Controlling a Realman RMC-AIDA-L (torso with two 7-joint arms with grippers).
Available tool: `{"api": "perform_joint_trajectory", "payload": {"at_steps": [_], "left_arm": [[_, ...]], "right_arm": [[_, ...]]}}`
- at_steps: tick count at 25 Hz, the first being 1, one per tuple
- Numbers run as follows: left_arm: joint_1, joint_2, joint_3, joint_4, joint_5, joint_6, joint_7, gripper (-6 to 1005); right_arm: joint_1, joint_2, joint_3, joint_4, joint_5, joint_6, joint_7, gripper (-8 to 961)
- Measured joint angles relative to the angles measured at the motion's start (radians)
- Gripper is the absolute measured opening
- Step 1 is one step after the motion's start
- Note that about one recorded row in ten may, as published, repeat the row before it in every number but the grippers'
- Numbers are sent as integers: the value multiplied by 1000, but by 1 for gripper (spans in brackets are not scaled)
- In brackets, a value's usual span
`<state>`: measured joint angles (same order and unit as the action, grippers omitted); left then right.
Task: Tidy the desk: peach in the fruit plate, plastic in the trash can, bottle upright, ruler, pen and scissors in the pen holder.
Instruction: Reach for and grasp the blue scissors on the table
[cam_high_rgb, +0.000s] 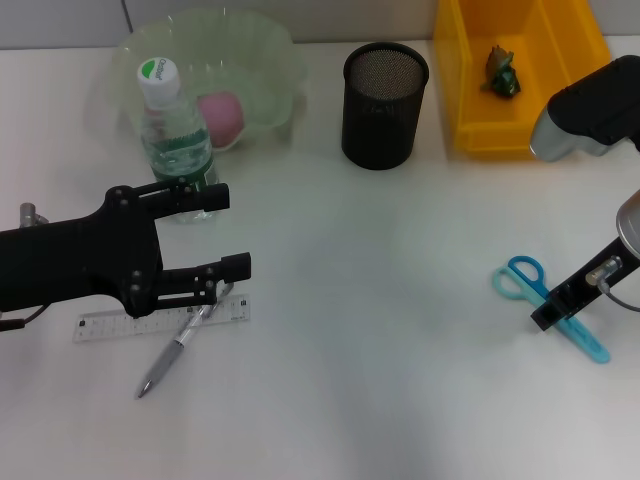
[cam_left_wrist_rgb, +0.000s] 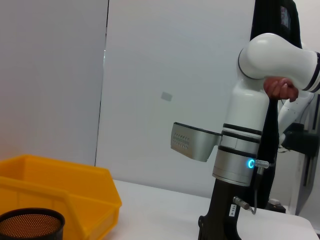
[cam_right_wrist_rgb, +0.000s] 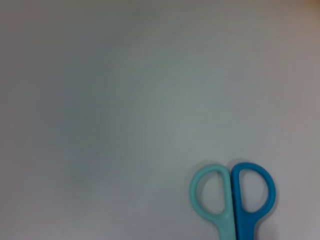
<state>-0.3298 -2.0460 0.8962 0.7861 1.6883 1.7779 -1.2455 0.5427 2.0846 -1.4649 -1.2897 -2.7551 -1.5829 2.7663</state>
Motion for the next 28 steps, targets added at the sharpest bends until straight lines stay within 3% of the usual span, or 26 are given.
{"api": "perform_joint_trajectory", "payload": {"at_steps": [7,28], "left_arm": [[-1,0,0,1,1,-5,0,788],[-2,0,0,1,-3,-11,0,788]], "right_arm": [[5,0,0,13,0,0,-3,483],[23,-2,0,44,-5,13,-5,414]]}}
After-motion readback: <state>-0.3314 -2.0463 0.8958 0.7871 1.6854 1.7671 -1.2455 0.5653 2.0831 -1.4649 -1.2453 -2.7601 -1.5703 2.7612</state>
